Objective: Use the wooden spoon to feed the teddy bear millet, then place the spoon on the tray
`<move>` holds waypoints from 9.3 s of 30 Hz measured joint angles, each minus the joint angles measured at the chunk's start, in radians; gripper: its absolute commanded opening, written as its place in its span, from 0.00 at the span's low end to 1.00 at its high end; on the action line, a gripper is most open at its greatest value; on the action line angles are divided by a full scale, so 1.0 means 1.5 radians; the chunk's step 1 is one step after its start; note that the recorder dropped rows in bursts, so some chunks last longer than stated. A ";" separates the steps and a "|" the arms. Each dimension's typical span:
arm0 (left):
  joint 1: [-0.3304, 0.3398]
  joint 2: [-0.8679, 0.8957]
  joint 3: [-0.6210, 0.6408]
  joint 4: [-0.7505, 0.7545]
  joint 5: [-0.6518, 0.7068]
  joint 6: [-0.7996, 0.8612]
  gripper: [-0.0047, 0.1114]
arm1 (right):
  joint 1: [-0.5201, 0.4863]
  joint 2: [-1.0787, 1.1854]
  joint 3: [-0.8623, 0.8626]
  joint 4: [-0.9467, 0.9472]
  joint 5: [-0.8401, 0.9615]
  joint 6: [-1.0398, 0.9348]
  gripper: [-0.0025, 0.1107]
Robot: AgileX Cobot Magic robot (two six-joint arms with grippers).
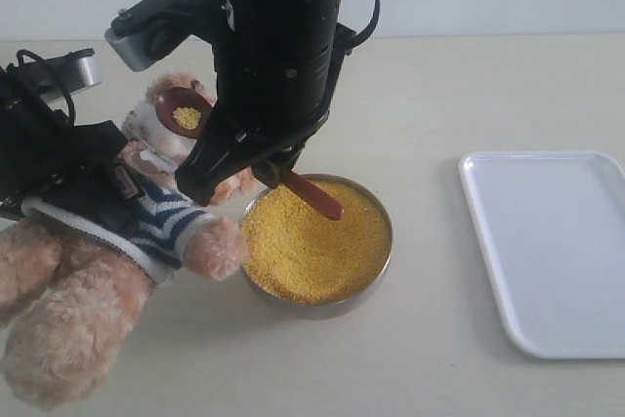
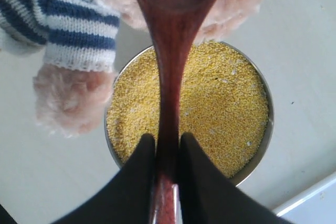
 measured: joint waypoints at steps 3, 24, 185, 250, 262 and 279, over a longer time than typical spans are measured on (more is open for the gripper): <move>0.000 0.000 0.000 0.000 0.000 0.000 0.07 | 0.000 0.000 -0.001 -0.001 0.000 -0.003 0.02; 0.000 0.000 0.000 -0.004 0.000 0.000 0.07 | 0.002 0.055 -0.091 -0.101 0.000 0.004 0.02; 0.000 -0.049 0.029 0.015 0.003 0.005 0.07 | 0.093 -0.005 0.003 -0.290 -0.001 0.096 0.02; -0.032 -0.049 0.056 0.015 0.003 0.007 0.07 | 0.085 -0.015 0.065 -0.249 -0.040 0.059 0.02; -0.032 -0.049 0.056 0.015 0.003 0.007 0.07 | 0.086 -0.015 0.065 -0.278 -0.040 0.059 0.02; -0.032 -0.049 0.056 0.015 0.003 0.007 0.07 | 0.119 -0.015 0.065 -0.333 -0.016 0.059 0.02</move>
